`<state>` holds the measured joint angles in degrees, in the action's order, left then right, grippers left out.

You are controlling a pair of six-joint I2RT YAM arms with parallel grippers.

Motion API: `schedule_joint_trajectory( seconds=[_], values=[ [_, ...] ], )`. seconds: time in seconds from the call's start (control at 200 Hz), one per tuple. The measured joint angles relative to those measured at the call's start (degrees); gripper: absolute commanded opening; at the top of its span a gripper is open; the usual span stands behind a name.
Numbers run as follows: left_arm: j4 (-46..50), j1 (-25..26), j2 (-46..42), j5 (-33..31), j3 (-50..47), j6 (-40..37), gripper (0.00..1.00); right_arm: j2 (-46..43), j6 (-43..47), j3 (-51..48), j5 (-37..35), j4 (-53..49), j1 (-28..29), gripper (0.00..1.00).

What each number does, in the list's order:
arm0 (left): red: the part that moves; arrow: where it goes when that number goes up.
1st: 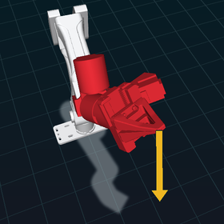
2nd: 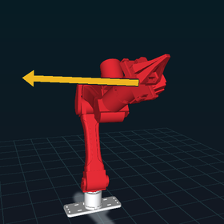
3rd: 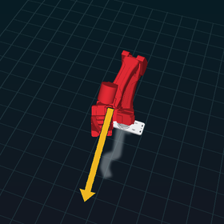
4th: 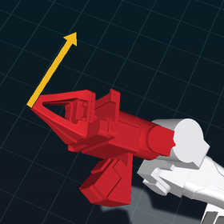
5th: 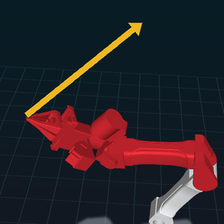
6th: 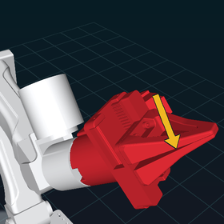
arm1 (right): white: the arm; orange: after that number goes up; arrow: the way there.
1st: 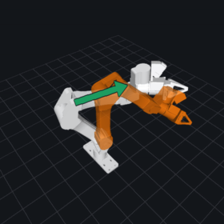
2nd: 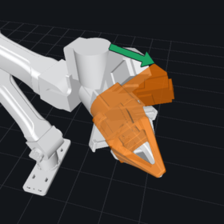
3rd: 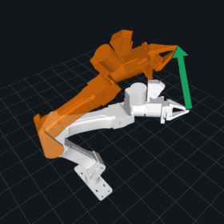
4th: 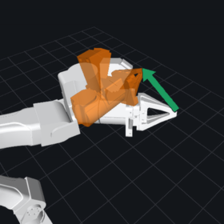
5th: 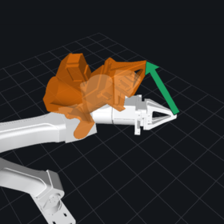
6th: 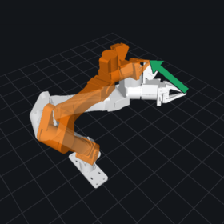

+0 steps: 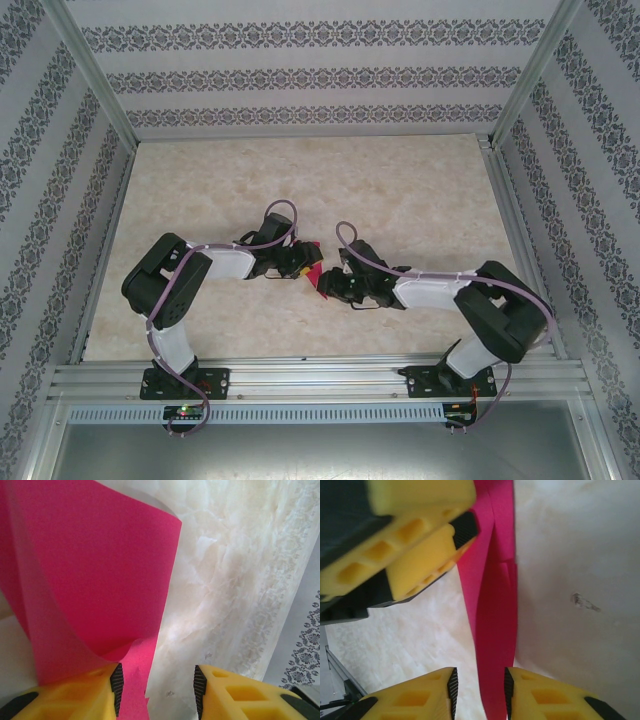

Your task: Fold a paper plane with a square sheet of paper (pick it up from the middle)

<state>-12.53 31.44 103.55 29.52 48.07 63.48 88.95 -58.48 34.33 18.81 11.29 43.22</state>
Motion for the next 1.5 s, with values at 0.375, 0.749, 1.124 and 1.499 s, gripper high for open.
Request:
schedule_joint_trajectory(
  seconds=[0.375, 0.749, 1.124, 1.499],
  values=[
    [-0.17, 0.00, -0.07, 0.02, -0.17, -0.02, 0.45, 1.75, -1.20, 0.00, 1.66, 2.73, -0.02, 0.27],
    [-0.17, 0.00, -0.11, 0.02, -0.24, -0.04, 0.45, 1.75, 0.20, 0.00, 1.75, 2.73, -0.39, 0.20],
    [-0.15, 0.02, -0.66, 0.00, -0.87, -0.04, 0.45, 2.34, 6.71, 0.26, 3.32, -0.13, 0.22, 0.16],
    [-0.07, 0.07, -0.68, 0.00, -0.87, -0.04, 0.45, 3.85, 13.51, 3.32, 0.50, -7.34, 3.56, 0.14]
  ],
)
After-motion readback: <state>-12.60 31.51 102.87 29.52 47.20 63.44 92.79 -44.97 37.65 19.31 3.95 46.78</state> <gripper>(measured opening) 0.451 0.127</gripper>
